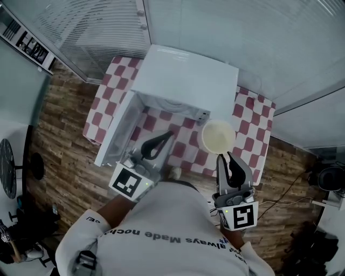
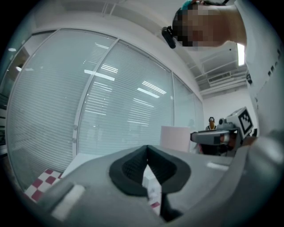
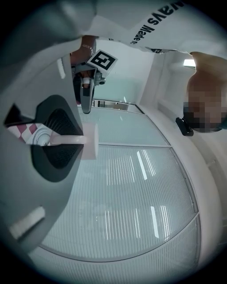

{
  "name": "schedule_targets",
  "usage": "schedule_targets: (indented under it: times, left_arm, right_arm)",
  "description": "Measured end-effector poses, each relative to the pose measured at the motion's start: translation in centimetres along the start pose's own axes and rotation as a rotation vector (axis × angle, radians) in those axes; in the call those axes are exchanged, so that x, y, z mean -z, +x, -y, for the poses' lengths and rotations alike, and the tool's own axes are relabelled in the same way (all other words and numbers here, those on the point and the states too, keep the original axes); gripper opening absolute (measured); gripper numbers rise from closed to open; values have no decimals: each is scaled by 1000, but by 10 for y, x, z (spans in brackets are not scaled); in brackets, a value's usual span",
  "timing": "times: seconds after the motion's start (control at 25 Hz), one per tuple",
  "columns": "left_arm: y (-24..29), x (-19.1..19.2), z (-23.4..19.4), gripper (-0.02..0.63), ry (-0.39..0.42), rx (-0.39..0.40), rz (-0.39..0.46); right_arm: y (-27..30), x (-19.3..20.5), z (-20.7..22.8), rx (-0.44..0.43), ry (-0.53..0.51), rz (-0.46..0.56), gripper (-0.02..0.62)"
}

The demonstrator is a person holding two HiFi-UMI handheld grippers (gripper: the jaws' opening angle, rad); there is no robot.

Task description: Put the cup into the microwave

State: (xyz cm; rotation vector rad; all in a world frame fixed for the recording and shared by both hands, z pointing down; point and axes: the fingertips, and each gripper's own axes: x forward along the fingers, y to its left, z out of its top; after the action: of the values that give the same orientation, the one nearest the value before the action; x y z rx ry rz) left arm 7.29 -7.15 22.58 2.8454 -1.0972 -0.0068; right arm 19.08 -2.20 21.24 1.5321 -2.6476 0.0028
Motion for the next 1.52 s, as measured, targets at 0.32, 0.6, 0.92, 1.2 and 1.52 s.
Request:
schedule_targets:
  times: [0.32, 0.6, 0.92, 1.2, 1.52]
  left_arm:
    - [10, 5, 3, 3, -11, 3, 6]
    - [3, 0, -16, 3, -7, 4, 17]
    - [-5, -9, -50, 3, -12, 29, 24]
    - [-14, -12, -77, 3, -23, 56, 26]
    - [-17, 1, -90, 3, -51, 90, -1]
  right_arm:
    - [5, 6, 8, -10, 3, 3, 41]
    - [18, 3, -1, 2, 9, 10, 41]
    - [48, -8, -14, 36, 4, 12, 41]
    - [73, -12, -33, 56, 9, 7, 41]
    - [86, 2, -45, 71, 24, -22, 41]
